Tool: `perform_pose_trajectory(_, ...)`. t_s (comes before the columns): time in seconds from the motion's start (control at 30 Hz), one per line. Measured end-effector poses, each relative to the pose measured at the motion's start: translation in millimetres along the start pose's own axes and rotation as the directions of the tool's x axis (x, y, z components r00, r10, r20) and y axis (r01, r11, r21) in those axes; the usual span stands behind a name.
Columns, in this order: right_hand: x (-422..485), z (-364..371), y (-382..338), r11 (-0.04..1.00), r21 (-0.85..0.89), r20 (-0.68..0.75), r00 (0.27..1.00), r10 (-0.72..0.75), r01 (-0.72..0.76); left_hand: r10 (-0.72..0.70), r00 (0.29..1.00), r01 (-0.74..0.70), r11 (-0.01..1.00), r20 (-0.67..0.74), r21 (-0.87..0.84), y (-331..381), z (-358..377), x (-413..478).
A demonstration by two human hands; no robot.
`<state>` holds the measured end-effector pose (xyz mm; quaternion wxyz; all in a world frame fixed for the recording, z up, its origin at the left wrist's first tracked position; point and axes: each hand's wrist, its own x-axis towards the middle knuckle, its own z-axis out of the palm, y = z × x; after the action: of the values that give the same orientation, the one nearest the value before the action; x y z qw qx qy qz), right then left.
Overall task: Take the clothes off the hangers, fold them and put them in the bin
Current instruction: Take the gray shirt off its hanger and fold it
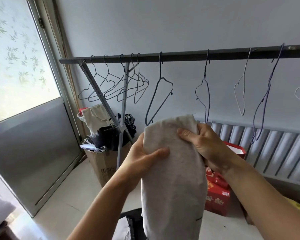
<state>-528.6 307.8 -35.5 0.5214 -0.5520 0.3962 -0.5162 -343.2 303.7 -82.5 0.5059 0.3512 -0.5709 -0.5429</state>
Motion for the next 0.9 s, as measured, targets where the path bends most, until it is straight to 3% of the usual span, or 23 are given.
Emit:
perform_pose_trajectory(0.1,3.2,1.0,7.1,0.997,-0.058,-0.037,0.999,0.04,-0.042,0.068,0.991,-0.058,0.995,-0.114,0.087,-0.9,6.3,-3.4)
perform_pose_trajectory(0.23,1.6,-4.0,21.4,0.989,-0.138,-0.173,0.985,0.026,-0.051,0.206,0.968,-0.178,0.966,-0.143,0.187,-5.6,8.4,-3.6)
perform_pose_trajectory(0.33,-11.7,-8.0,21.4,0.987,-0.159,0.01,1.0,-0.026,0.027,0.244,0.952,-0.197,0.95,-0.185,0.24,-1.4,6.5,-1.3)
perform_pose_trajectory(0.4,-14.8,-8.6,22.5,0.964,-0.26,0.121,0.992,-0.031,0.062,0.234,0.955,-0.2,0.961,-0.181,0.19,3.3,9.1,-2.5)
perform_pose_trajectory(0.67,-9.1,-13.4,21.7,0.897,-0.402,0.018,0.98,-0.196,0.187,0.214,0.957,-0.126,0.915,-0.197,0.382,35.2,-0.8,4.1)
perform_pose_trajectory(0.9,-2.5,-0.8,16.7,0.969,-0.154,-0.025,0.98,-0.198,0.192,0.231,0.934,-0.162,0.954,-0.271,0.253,35.3,-11.1,14.2)
